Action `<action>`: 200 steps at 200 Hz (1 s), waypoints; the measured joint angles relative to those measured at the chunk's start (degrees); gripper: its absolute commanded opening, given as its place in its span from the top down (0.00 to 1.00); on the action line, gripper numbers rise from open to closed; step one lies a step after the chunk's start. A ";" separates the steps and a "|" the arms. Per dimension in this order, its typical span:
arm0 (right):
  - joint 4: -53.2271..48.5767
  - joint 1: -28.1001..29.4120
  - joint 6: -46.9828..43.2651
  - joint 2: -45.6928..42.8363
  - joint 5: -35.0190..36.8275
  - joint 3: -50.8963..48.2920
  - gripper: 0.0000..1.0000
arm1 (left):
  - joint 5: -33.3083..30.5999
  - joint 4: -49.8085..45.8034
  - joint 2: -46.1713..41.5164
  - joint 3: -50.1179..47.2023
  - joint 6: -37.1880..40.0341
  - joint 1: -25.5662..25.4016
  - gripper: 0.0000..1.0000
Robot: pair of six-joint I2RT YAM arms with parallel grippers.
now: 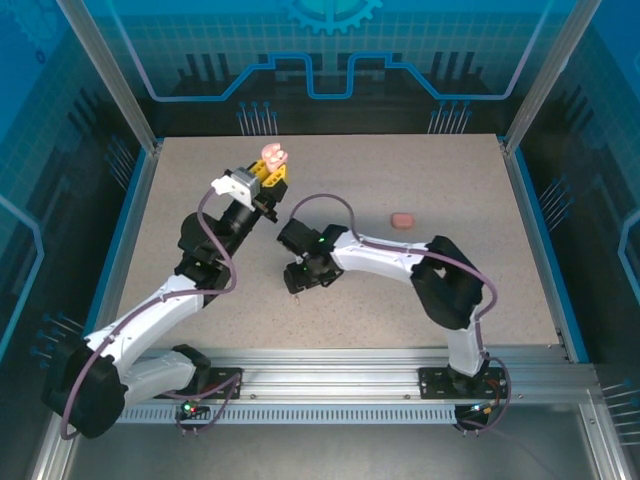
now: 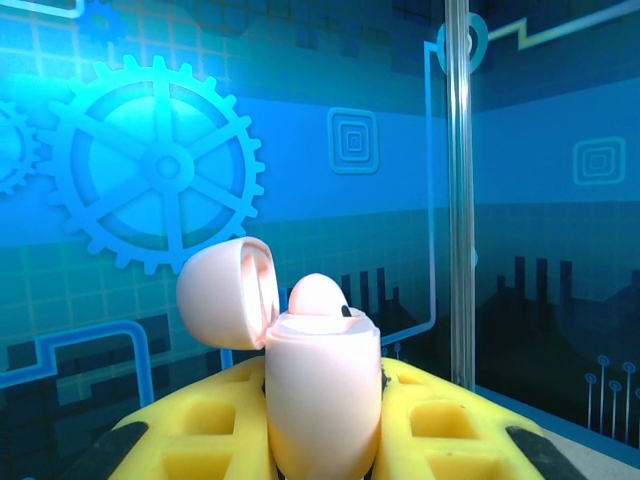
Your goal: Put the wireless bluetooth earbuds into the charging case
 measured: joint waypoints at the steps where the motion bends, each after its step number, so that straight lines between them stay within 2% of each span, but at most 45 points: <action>1: -0.07 0.04 0.02 0.15 0.00 0.13 0.48 | -0.02 0.00 -0.04 0.00 0.00 0.02 1.00; 74: -5.09 3.21 -1.55 7.56 1.03 6.40 0.53 | -0.83 -0.09 -1.31 0.00 -0.09 1.18 1.00; 200: -10.21 4.00 -1.01 11.76 4.20 11.89 0.66 | -0.83 -0.39 -1.31 -0.04 -1.40 1.40 1.00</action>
